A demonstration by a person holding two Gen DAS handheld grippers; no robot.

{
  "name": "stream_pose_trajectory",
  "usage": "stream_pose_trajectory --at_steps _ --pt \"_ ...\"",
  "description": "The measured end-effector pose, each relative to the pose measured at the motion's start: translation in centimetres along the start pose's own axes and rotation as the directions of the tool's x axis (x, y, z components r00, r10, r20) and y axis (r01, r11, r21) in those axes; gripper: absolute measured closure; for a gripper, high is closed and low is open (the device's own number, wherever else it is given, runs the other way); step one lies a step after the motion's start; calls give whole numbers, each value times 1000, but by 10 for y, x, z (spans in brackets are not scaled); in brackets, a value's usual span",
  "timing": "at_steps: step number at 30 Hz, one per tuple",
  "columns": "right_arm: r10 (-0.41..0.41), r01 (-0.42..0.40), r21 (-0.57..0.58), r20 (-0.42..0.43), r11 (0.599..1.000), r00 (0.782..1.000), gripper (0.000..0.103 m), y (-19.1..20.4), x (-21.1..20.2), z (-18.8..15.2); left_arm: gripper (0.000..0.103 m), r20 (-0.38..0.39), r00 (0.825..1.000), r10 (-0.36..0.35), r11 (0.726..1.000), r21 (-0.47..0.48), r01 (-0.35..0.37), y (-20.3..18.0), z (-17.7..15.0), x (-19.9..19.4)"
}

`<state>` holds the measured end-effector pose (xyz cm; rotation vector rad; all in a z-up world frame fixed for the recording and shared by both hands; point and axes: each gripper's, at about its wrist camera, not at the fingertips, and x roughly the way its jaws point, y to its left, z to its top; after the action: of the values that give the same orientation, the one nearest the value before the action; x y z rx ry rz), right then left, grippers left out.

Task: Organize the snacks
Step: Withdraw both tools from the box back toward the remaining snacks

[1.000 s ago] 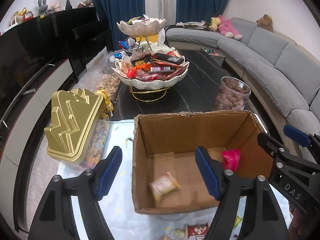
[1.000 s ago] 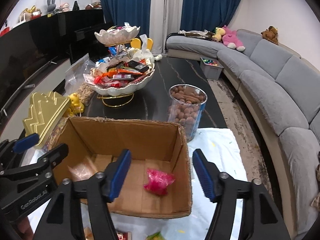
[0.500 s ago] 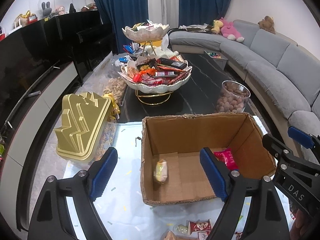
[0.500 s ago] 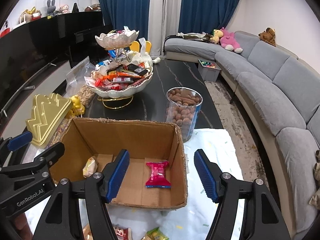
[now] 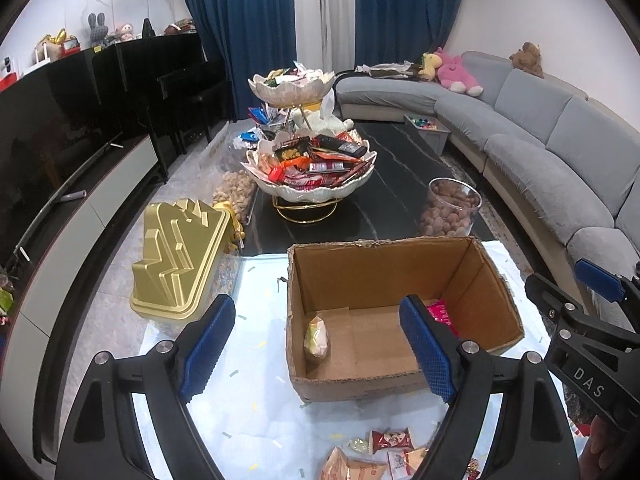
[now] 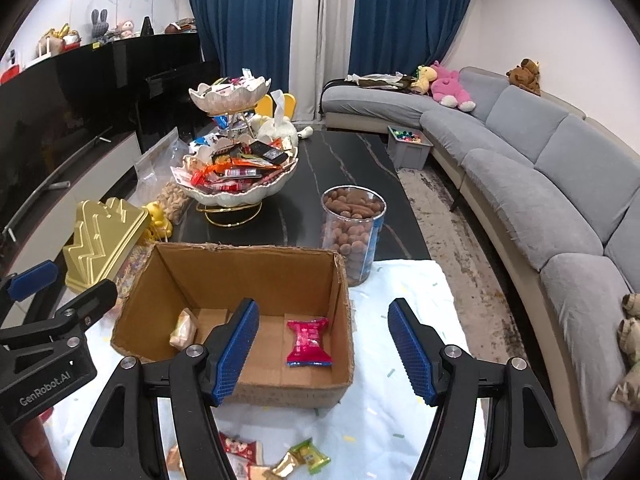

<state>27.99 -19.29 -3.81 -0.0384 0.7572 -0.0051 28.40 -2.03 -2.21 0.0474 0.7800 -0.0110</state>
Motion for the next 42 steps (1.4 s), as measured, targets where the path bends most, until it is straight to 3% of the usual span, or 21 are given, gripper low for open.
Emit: stream_pose_trajectory --at_steps 24,42 --pt "1 -1 -7 14 1000 1000 35 -11 -55 -36 18 32 999 -28 998 55 26 -15 -30 -56" --pt "10 -11 -35 -33 999 999 35 -12 -67 -85 19 -9 995 -101 981 166 101 -30 -86 -68"
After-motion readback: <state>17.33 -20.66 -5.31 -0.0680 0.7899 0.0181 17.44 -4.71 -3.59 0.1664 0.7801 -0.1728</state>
